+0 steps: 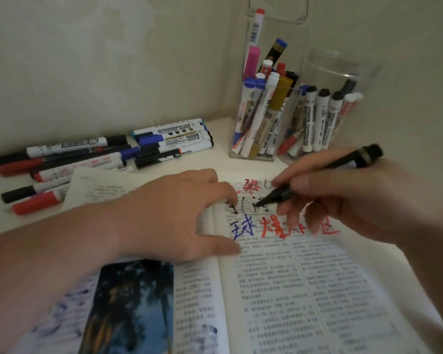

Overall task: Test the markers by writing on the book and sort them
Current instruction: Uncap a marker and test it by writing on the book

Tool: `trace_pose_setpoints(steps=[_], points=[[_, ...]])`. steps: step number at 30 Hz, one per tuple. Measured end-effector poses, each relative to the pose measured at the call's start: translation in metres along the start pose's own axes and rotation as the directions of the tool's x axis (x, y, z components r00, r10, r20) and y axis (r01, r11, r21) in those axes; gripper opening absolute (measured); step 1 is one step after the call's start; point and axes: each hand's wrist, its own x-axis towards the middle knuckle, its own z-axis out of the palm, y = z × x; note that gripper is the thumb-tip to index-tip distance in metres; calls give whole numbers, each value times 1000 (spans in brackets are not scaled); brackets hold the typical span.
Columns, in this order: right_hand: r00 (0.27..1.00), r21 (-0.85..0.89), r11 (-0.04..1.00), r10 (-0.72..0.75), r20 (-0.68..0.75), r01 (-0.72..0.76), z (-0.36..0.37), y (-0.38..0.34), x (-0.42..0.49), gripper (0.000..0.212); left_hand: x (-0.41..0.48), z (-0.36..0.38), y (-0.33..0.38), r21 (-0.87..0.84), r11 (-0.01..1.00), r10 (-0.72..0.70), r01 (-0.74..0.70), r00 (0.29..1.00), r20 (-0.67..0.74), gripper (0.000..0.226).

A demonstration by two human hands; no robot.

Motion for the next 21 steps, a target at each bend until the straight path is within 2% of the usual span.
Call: trace_pose_setpoints(steps=[3,5,12,16,21], points=[[999,-137,991,17,44,-11,23,6,-7,14,0,-7,7,50,999,-21,14,988,151,96],[999,-157,987,33,28,-28,34,13,-8,10,-2,-10,10,50,998,-43,34,981,189,102],[991,-158,987,11,-135,-32,48,28,-10,27,-1,-11,13,54,995,-93,84,974,208,105],[992,-281,960,-48,-113,14,45,32,-6,18,0,-11,12,47,995,-95,87,973,209,104],[998,-348,937,-47,-52,26,45,30,-6,14,0,-9,12,66,994,-97,86,978,186,105]])
